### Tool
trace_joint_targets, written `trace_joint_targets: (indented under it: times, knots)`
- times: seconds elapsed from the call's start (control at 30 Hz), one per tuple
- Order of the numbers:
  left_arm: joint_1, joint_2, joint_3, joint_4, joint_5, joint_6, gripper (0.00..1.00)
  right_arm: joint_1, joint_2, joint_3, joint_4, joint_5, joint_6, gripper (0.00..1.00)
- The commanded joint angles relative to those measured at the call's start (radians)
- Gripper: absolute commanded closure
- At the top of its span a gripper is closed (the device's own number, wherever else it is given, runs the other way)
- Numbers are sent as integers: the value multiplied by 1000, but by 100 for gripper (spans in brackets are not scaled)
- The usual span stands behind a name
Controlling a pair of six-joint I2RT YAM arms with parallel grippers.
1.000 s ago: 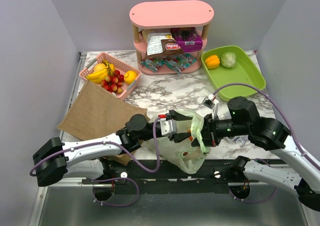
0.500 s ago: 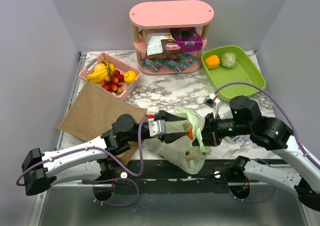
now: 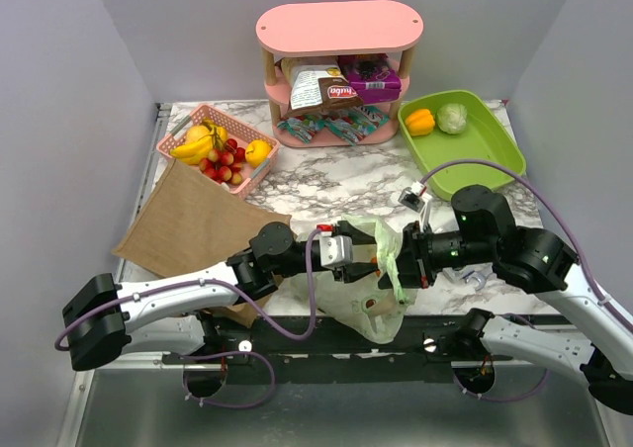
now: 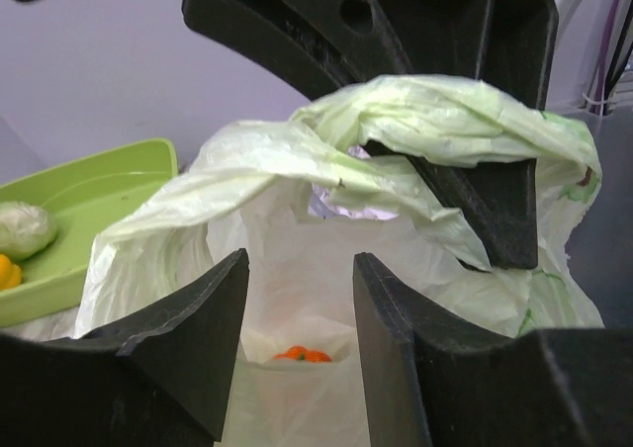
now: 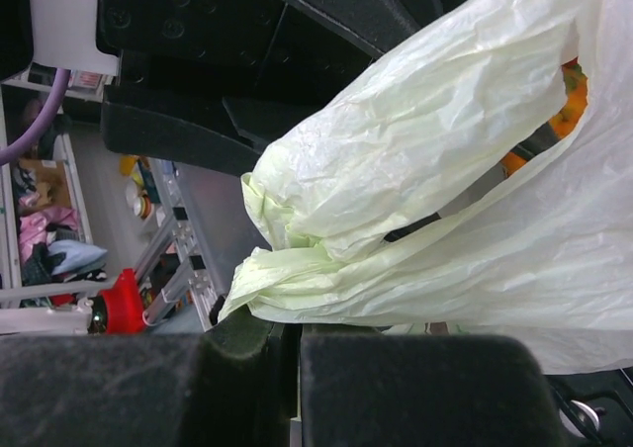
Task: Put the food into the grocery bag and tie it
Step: Tie the grocery bag at the center of the board.
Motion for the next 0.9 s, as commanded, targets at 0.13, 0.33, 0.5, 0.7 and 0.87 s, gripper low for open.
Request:
trace_joint_targets:
  times: [0.13, 0.33, 0.5, 0.7, 0.87]
  knots:
    - [8, 24, 43, 136, 52, 11, 44, 0, 2, 24, -10, -62, 2, 99]
    - [15, 34, 27, 216, 84, -28, 44, 0, 2, 17, 1, -76, 9, 99]
    - [17, 66, 38, 255, 112, -64, 43, 0, 13, 11, 13, -89, 10, 99]
    - [17, 103, 49, 296, 139, -96, 42, 1, 17, 14, 29, -101, 14, 99]
    - [17, 126, 59, 348, 149, -124, 43, 0, 14, 6, 32, -105, 18, 99]
